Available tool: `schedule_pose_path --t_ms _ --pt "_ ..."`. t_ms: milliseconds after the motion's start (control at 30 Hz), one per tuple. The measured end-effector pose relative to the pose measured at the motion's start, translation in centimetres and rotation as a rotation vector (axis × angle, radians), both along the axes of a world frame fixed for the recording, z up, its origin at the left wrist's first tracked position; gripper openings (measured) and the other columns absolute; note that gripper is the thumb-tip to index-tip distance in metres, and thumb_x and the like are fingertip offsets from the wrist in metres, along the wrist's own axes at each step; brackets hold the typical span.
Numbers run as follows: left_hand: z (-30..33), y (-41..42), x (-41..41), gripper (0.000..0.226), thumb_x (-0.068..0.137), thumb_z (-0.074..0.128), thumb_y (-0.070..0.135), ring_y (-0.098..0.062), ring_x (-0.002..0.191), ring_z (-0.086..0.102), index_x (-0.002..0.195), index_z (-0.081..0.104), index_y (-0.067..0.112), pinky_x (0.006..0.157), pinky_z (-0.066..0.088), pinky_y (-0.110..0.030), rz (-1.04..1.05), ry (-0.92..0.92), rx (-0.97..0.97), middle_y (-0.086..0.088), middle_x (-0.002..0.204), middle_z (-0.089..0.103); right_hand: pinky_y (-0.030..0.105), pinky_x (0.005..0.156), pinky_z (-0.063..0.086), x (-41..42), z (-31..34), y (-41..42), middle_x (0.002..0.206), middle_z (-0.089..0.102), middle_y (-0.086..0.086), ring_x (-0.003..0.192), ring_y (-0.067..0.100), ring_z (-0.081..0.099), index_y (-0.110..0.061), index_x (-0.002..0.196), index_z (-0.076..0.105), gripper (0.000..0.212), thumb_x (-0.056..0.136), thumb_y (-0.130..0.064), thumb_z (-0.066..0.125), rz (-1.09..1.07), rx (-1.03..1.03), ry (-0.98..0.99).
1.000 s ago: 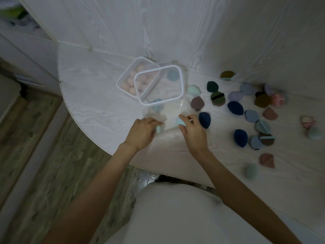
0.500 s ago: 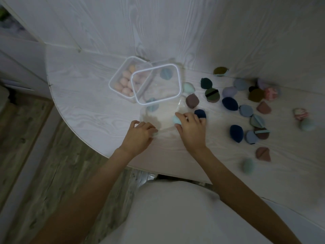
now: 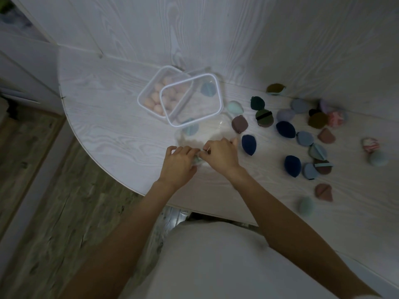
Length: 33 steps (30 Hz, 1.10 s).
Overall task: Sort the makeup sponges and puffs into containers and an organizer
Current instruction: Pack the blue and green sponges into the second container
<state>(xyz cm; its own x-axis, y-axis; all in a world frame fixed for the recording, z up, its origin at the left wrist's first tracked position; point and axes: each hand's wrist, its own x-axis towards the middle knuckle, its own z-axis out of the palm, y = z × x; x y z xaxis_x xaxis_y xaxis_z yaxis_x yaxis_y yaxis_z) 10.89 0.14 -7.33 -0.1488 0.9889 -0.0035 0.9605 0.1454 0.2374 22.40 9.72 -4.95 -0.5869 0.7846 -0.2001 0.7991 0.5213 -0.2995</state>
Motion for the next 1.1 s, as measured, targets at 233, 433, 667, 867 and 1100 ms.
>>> schedule_pose_path --t_ms 233,433,667,867,1100 --pt "0.3 0.0 0.3 0.057 0.063 0.075 0.020 -0.027 0.083 0.062 0.118 0.060 0.024 0.083 0.040 -0.042 -0.003 -0.019 -0.021 -0.004 0.096 0.065 0.032 0.084 0.020 3.0 0.1 0.9 0.113 0.065 -0.003 0.112 0.022 0.046 -0.028 0.105 0.069 0.025 0.091 -0.037 0.050 0.118 -0.136 0.104" --pt "0.7 -0.4 0.5 0.052 0.063 0.073 0.021 -0.026 0.094 0.060 0.113 0.062 0.025 0.094 0.031 -0.048 0.052 -0.038 -0.049 -0.002 0.106 0.063 0.032 0.083 0.039 6.7 1.3 9.0 0.107 0.062 0.011 0.100 0.028 0.054 -0.009 0.096 0.067 0.015 0.087 -0.007 0.055 -0.117 0.102 0.347" --pt "0.2 -0.8 1.7 0.035 0.072 0.069 0.042 -0.022 0.086 0.063 0.100 0.065 0.022 0.096 0.033 -0.052 0.134 -0.042 0.046 0.002 0.098 0.066 0.035 0.086 0.043 2.1 -0.6 13.4 0.109 0.056 0.014 0.106 0.027 0.049 -0.007 0.110 0.049 0.022 0.091 -0.017 0.054 -0.146 -0.014 0.112" --pt "-0.6 -0.6 1.6 0.025 0.071 0.074 0.031 -0.020 0.074 0.065 0.090 0.065 0.018 0.102 0.027 -0.039 0.079 -0.016 0.116 0.001 0.091 0.068 0.035 0.088 0.040 1.7 -1.4 13.3 0.109 0.058 0.013 0.104 0.028 0.047 -0.012 0.101 0.049 0.016 0.087 -0.013 0.056 -0.093 0.087 0.082" --pt "0.1 -0.5 1.4 0.033 0.065 0.081 0.028 -0.023 0.066 0.061 0.090 0.066 0.013 0.074 0.049 -0.030 0.042 -0.067 0.159 -0.002 0.080 0.068 0.011 0.069 0.040 4.6 2.6 5.3 0.107 0.054 -0.001 0.080 0.005 0.052 -0.021 0.106 0.057 0.017 0.091 -0.015 0.054 0.041 -0.172 0.422"
